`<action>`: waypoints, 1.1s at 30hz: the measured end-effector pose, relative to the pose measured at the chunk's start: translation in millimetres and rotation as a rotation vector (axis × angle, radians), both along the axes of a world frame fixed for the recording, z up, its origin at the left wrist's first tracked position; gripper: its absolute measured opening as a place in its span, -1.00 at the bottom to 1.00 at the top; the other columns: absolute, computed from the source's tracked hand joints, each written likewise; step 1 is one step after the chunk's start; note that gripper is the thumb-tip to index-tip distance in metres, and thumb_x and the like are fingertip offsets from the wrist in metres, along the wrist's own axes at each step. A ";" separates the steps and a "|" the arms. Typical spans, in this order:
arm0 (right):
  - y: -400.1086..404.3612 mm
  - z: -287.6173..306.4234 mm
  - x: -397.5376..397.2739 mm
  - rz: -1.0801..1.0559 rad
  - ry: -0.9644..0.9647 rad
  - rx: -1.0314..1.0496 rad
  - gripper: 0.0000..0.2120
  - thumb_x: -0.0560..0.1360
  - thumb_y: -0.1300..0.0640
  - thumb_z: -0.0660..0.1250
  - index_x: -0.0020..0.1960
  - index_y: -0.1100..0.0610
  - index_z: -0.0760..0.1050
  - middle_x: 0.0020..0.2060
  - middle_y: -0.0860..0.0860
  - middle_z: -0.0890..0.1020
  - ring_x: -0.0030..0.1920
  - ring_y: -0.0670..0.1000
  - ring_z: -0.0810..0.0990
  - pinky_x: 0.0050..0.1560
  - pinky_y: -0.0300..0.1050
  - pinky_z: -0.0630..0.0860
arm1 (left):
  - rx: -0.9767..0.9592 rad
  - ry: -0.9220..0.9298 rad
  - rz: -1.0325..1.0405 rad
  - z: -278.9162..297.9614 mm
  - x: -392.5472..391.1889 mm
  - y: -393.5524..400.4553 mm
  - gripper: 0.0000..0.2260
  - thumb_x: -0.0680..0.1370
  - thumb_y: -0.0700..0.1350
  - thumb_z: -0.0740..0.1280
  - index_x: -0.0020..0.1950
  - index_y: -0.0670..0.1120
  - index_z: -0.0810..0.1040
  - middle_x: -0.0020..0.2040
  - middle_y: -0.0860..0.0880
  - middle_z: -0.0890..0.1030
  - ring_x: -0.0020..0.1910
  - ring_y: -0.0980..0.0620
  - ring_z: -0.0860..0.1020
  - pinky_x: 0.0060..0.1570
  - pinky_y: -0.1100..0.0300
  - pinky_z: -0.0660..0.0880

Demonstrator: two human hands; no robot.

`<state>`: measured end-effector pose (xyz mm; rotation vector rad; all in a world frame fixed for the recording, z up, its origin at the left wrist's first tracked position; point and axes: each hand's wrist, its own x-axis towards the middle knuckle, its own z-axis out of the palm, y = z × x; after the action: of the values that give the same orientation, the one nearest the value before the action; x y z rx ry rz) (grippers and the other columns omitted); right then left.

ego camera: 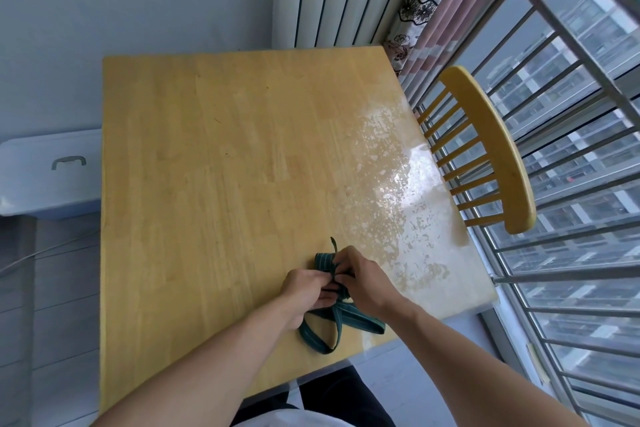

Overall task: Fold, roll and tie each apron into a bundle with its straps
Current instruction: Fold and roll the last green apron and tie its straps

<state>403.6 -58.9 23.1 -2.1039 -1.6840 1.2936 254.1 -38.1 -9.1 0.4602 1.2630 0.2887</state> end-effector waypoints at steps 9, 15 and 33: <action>-3.5 -2.1 15.7 0.069 -0.161 0.131 -0.86 0.55 0.25 0.41 0.09 0.14 0.65 -0.12 -0.05 0.70 -0.13 -0.10 0.65 -0.11 -0.31 0.54 | 0.128 0.144 -0.342 2.1 2.5 4.0 -0.80 0.72 -0.11 0.15 0.14 -0.15 0.54 -0.07 -0.10 0.66 -0.18 0.01 0.66 -0.28 0.20 0.57; -2.9 -7.5 21.2 0.205 -0.368 0.224 -0.79 0.66 0.15 0.28 0.13 0.11 0.69 -0.02 0.02 0.67 0.04 0.04 0.60 -0.01 -0.20 0.48 | 0.663 0.632 -1.160 10.2 0.4 15.8 -0.82 0.63 -0.21 0.12 0.22 -0.12 0.35 0.04 -0.10 0.59 -0.10 -0.09 0.54 -0.09 0.03 0.44; -4.8 -3.3 27.6 -0.040 -0.327 0.208 -0.83 0.62 -0.05 0.33 0.03 -0.01 0.66 -0.08 -0.13 0.66 0.01 -0.08 0.47 -0.03 -0.16 0.43 | 0.087 0.032 -0.374 -12.9 -18.5 9.2 -0.81 0.74 -0.18 0.06 0.13 -0.20 0.45 0.03 -0.20 0.59 0.02 -0.11 0.64 0.03 0.10 0.62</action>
<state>431.2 -63.7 19.8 -2.2999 -1.7937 0.7547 235.5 -28.9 -22.0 0.7656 1.1722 0.0194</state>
